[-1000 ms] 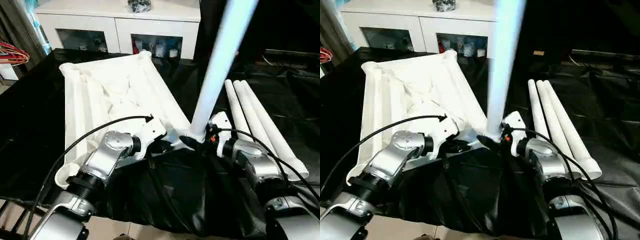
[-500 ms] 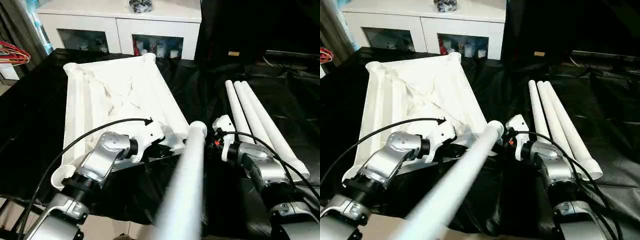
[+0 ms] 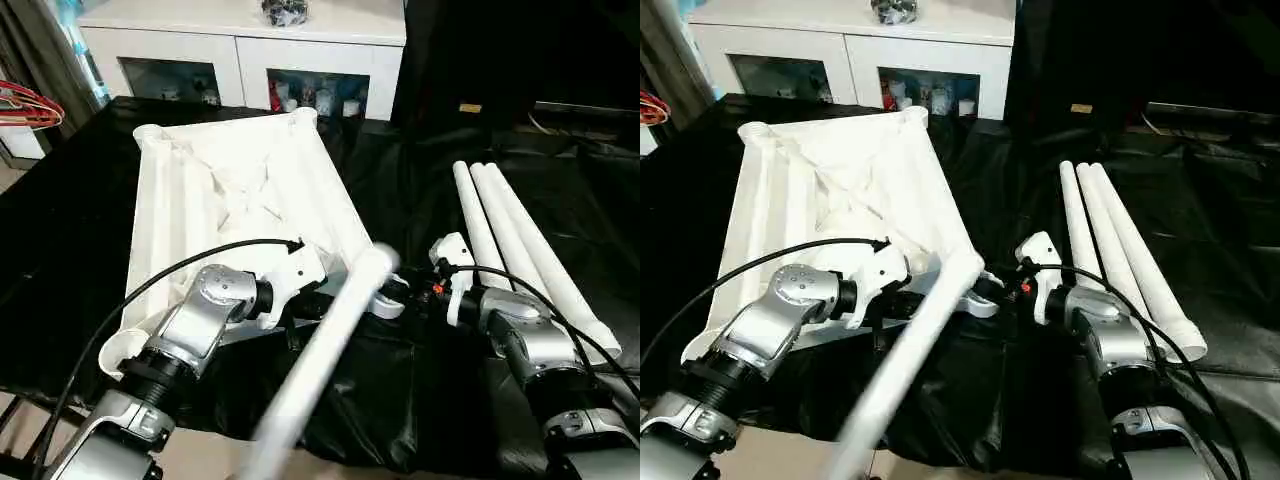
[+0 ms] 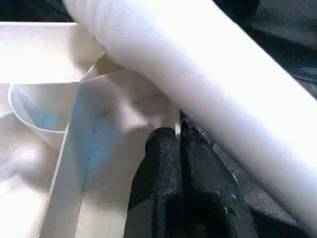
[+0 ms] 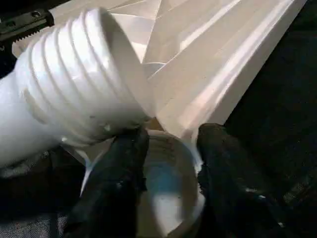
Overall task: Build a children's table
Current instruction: Insert table leg to table base
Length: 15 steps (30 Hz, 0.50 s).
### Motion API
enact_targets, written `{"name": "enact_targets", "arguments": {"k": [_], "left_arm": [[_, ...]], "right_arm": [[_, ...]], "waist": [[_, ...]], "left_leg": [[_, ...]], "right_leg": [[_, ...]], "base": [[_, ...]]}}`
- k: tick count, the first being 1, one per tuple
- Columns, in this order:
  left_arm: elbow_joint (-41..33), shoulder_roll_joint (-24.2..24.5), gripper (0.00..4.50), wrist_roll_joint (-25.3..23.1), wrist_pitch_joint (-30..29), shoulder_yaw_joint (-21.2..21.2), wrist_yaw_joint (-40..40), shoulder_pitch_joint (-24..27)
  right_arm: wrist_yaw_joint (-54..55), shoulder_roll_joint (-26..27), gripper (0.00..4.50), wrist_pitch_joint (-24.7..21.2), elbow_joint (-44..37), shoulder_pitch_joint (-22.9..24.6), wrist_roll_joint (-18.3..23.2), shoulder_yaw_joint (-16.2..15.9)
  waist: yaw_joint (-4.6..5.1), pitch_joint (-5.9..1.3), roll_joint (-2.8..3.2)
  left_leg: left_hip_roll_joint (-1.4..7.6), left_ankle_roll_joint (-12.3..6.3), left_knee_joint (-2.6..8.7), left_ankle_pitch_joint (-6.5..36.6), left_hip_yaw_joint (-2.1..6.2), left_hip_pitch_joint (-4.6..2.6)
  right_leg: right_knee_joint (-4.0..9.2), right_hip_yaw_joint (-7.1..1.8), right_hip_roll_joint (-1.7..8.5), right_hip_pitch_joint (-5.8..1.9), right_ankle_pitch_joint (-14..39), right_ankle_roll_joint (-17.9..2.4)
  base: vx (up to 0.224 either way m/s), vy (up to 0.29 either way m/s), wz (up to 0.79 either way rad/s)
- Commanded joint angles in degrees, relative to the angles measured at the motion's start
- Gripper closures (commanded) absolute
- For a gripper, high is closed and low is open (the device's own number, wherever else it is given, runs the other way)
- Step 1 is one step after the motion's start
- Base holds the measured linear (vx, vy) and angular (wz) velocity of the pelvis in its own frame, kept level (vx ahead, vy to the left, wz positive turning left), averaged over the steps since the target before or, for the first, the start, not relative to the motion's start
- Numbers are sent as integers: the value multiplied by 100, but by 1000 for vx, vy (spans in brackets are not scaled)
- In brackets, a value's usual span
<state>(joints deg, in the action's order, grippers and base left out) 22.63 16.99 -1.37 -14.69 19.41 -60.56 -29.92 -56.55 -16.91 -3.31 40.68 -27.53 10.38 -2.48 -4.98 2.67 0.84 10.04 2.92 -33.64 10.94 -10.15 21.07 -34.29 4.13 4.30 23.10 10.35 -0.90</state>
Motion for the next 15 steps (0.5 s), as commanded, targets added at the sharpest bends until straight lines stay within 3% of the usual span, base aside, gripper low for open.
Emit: {"name": "enact_targets", "arguments": {"k": [1,10,15], "left_arm": [[-194,-98,450,52,6,176,-85,-7],[-169,-95,450,27,3,189,-58,-6],[-157,-98,450,15,-9,191,-72,-15]], "right_arm": [[-143,117,301,-118,-36,137,-118,-261],[630,145,322,150,341,-41,-400,-158],[1048,143,289,224,553,-233,-374,51]], "waist": [[4,-370,-42],[29,-343,-39],[105,-327,-29]], "left_leg": [[332,-538,346,673,75,-39],[319,-392,368,917,83,-43],[317,-279,388,1180,98,-59]], "right_leg": [[326,-276,436,-334,623,-1542],[377,-281,448,-323,1040,-1454],[437,-281,448,-305,1546,-1312]], "base": [[0,0,0],[0,0,0],[0,0,0]]}}
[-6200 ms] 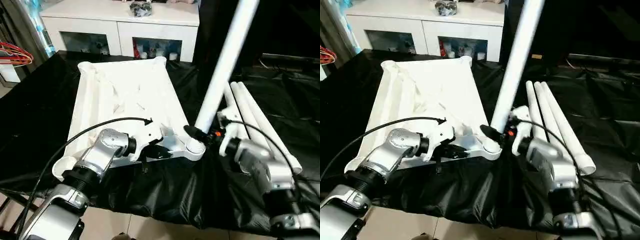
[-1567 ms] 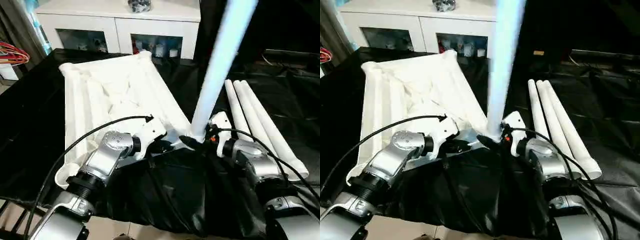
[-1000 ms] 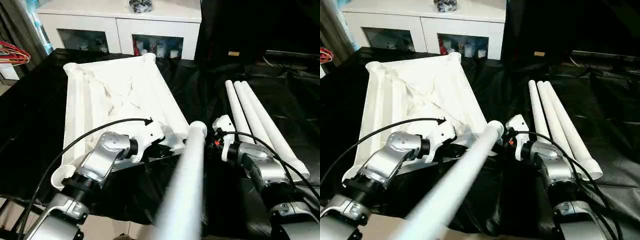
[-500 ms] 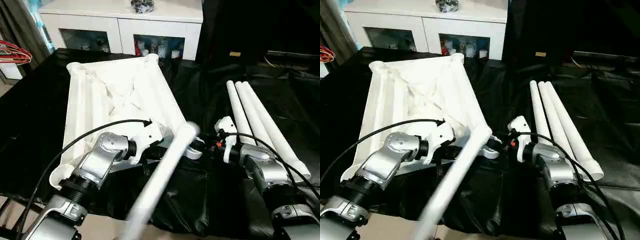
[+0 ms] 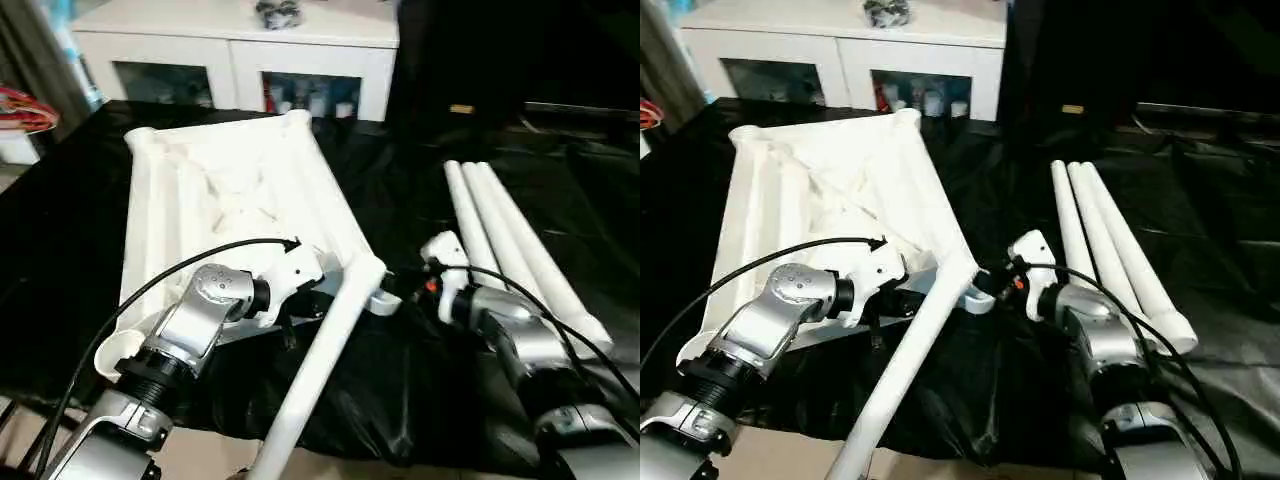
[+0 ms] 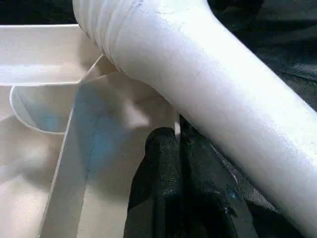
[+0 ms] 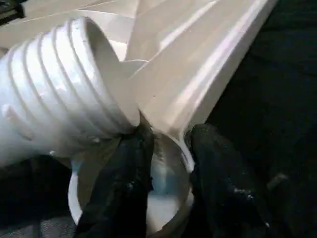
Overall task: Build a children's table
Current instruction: Insert table leg to table base
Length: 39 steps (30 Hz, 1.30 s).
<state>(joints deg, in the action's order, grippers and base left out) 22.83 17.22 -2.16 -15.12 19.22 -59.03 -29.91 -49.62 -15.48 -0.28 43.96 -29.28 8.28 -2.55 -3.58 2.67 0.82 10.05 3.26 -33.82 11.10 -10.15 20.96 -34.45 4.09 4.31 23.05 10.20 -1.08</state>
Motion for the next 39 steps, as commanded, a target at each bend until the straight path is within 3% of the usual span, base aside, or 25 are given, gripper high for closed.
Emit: {"name": "enact_targets", "arguments": {"k": [1,7,18,25,30,39], "left_arm": [[-178,-120,450,94,32,213,-226,-16],[-170,-122,450,86,25,223,-212,-17],[-192,-111,450,76,3,237,-246,3],[-190,-107,450,70,2,249,-256,3],[-191,-104,450,70,5,253,-258,7],[-193,-95,450,71,0,267,-273,17]], "right_arm": [[391,-2,273,-68,231,-82,-159,87],[471,-3,231,5,269,-177,-140,143],[464,84,132,48,137,-304,186,382],[358,-52,72,78,55,-281,-13,191],[210,-279,72,31,38,-279,-207,71],[84,-482,72,-89,-31,-346,-113,181]], "waist": [[-11,-329,-25],[10,-353,-26],[22,-353,-31],[4,-365,-34],[-7,-363,-43],[-38,-366,-55]], "left_leg": [[315,-311,407,1172,100,-41],[311,-445,379,916,93,-16],[313,-465,378,926,90,-25],[315,-533,358,770,80,-23],[309,-540,354,775,78,-19],[309,-569,347,775,73,-22]], "right_leg": [[449,-277,444,-303,1544,-1298],[394,-274,439,-318,1078,-1430],[398,-275,437,-318,1127,-1433],[365,-272,433,-320,855,-1517],[367,-269,432,-326,893,-1505],[366,-270,430,-329,868,-1499]], "base": [[0,0,0],[0,0,0],[0,0,0],[0,0,0],[0,0,0],[0,0,0]]}}
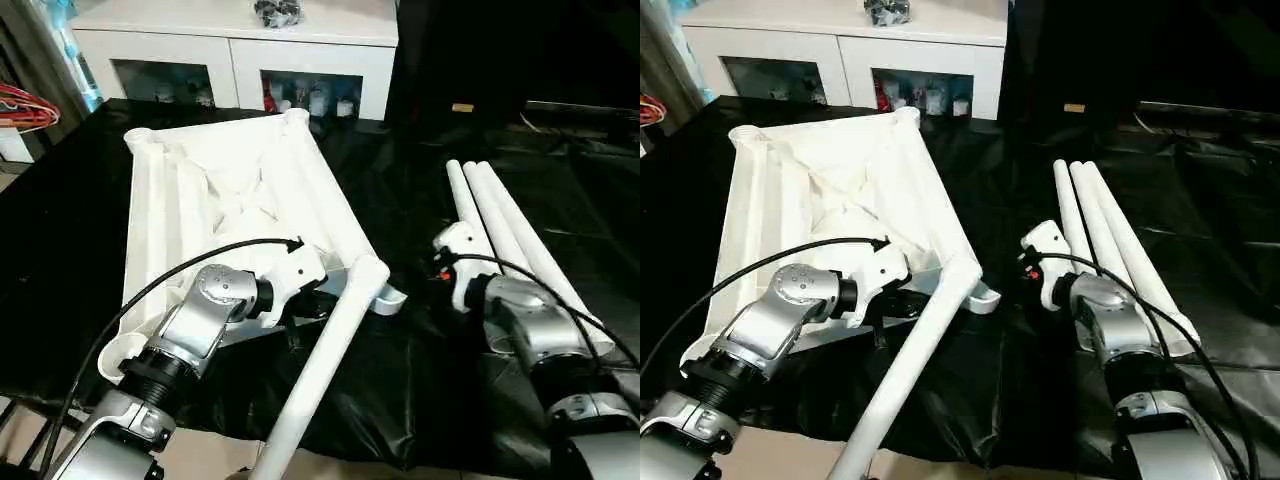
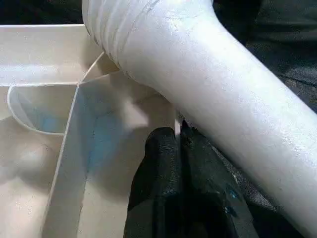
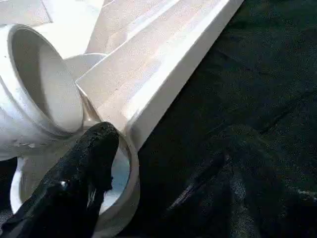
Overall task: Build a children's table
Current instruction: Insert table leg to table base
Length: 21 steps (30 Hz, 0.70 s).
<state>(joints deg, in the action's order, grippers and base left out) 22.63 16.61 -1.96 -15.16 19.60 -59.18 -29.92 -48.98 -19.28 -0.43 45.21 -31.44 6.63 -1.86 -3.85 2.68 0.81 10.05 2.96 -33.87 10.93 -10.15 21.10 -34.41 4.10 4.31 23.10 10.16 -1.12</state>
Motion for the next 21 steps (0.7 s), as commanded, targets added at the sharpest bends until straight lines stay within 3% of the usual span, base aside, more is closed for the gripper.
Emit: {"name": "enact_targets", "arguments": {"k": [1,8,10,14,16,21], "left_arm": [[-172,-31,450,48,6,229,-256,18],[-176,-20,450,50,6,236,-253,19],[-180,-15,450,49,3,239,-259,20],[-167,-10,450,49,3,239,-261,8],[-161,-10,450,46,4,240,-259,4],[-148,-20,450,40,1,239,-253,-1]], "right_arm": [[11,-109,72,-83,-168,-129,54,116],[276,-115,72,23,-89,-253,84,262],[428,-98,72,69,-22,-341,138,377],[363,-102,32,35,-199,-495,475,674],[213,-149,9,13,-387,-499,550,690],[-67,-271,9,2,-728,-529,598,637]], "waist": [[-16,-368,-56],[-26,-369,-59],[-26,-367,-31],[-4,-375,-57],[-21,-367,-41],[-96,-378,-49]], "left_leg": [[308,-545,351,781,72,-35],[307,-540,351,764,74,-30],[310,-523,353,787,78,-37],[305,-488,355,807,78,-53],[303,-550,344,792,67,-55],[306,-591,333,685,56,-52]], "right_leg": [[361,-269,426,-336,872,-1491],[358,-267,429,-337,870,-1482],[361,-266,430,-328,889,-1488],[356,-273,426,-336,883,-1482],[358,-269,418,-329,871,-1483],[339,-272,416,-327,715,-1484]], "base": [[0,0,0],[0,0,0],[0,0,0],[0,0,0],[0,0,0],[0,0,0]]}}
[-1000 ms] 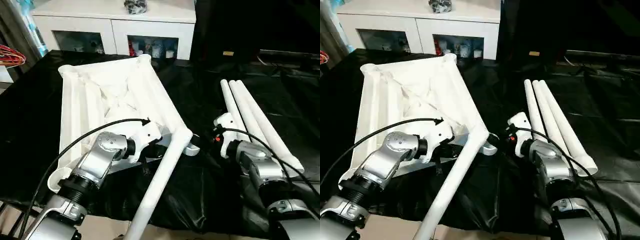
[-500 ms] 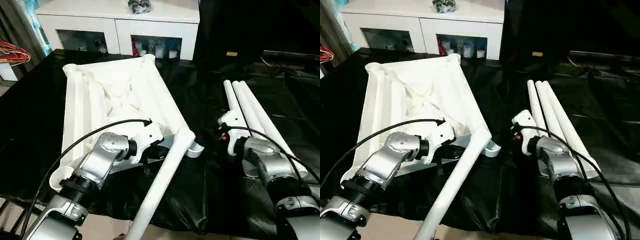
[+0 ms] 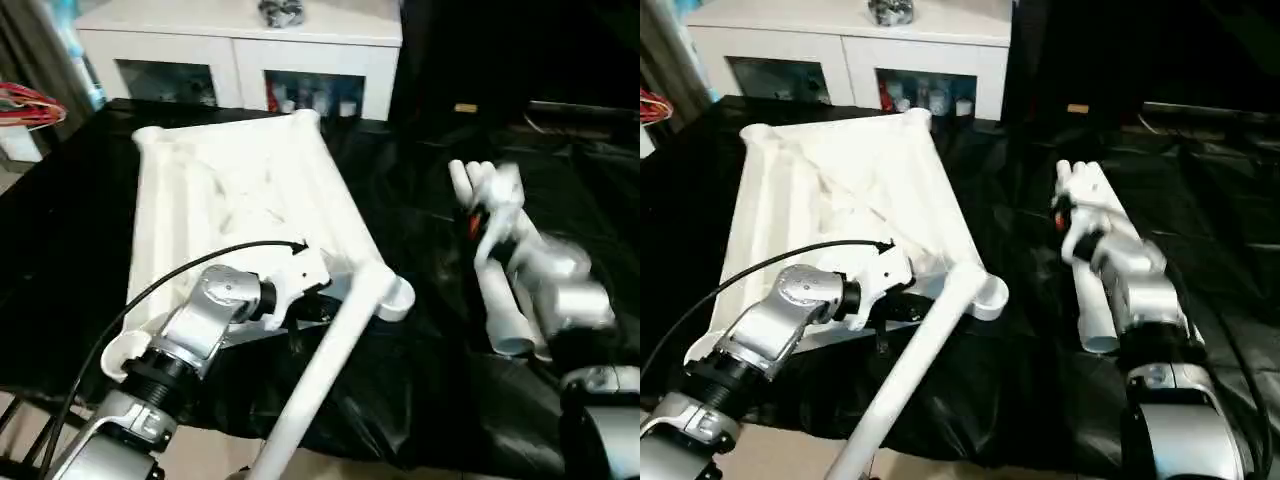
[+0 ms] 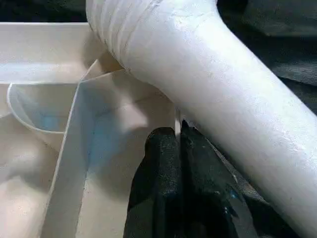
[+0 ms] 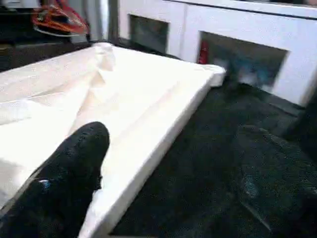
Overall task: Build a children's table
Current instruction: Insert table leg to table base
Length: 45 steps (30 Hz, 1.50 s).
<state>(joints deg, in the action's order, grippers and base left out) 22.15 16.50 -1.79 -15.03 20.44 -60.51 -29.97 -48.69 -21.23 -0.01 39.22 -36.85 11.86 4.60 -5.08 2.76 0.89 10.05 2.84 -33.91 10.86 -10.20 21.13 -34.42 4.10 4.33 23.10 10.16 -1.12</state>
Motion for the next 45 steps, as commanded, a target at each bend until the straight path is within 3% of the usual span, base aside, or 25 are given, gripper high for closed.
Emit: {"name": "enact_targets", "arguments": {"k": [1,3,6,8,12,19,23,27,43,45], "left_arm": [[-89,-7,450,20,-5,156,-120,6],[-82,-6,450,19,0,157,-118,6],[-81,9,450,20,-7,161,-124,6],[-78,11,450,18,-7,159,-130,5],[-45,12,450,8,10,158,-128,-5],[1,16,450,5,30,175,-130,-16],[16,13,450,3,32,183,-133,-24],[22,16,450,-4,31,186,-136,-20],[-24,51,450,-3,-8,197,-141,46],[-14,53,450,-4,-6,206,-144,46]], "right_arm": [[-313,-132,9,-25,-323,73,49,-118],[-443,-166,9,-11,-447,118,33,-188],[-1288,-469,9,-23,-1252,399,55,-622],[-1435,-553,9,-26,-1425,448,34,-720],[-1919,-863,9,-27,-1859,571,-189,-1087],[-2245,-1143,9,285,-2413,721,-568,-1568],[-2268,-1184,9,601,-2319,659,-875,-1820],[-2297,-1178,9,935,-2118,539,-1180,-2068],[-2569,-1132,9,1660,-2165,444,-1632,-2699],[-2431,-1003,9,1884,-1936,281,-1963,-2934]], "waist": [[7,-387,-56],[-2,-386,-63],[-13,-380,-71],[-19,-378,-78],[-12,-368,-70],[-16,-378,-66],[-7,-367,-63],[-3,-380,-71],[4,-384,-73],[8,-387,-64]], "left_leg": [[311,-591,339,662,66,-55],[313,-608,340,657,70,-47],[305,-620,337,745,69,-41],[314,-659,342,727,81,-25],[312,-600,348,841,86,-40],[318,-637,338,762,94,-32],[318,-580,346,885,96,-37],[317,-602,338,798,97,-41],[322,-695,326,797,99,-44],[323,-688,324,776,104,-42]], "right_leg": [[332,-269,412,-328,679,-1480],[328,-268,415,-336,661,-1458],[348,-264,411,-350,801,-1395],[346,-268,418,-355,820,-1329],[386,-268,420,-334,1109,-1297],[362,-271,417,-331,886,-1328],[385,-269,427,-322,1080,-1316],[359,-271,417,-325,891,-1372],[331,-277,413,-338,731,-1438],[322,-272,415,-331,723,-1454]], "base": [[0,0,0],[0,0,0],[0,0,0],[0,0,0],[0,0,0],[0,0,0],[0,0,0],[0,0,0],[0,0,0],[0,0,0]]}}
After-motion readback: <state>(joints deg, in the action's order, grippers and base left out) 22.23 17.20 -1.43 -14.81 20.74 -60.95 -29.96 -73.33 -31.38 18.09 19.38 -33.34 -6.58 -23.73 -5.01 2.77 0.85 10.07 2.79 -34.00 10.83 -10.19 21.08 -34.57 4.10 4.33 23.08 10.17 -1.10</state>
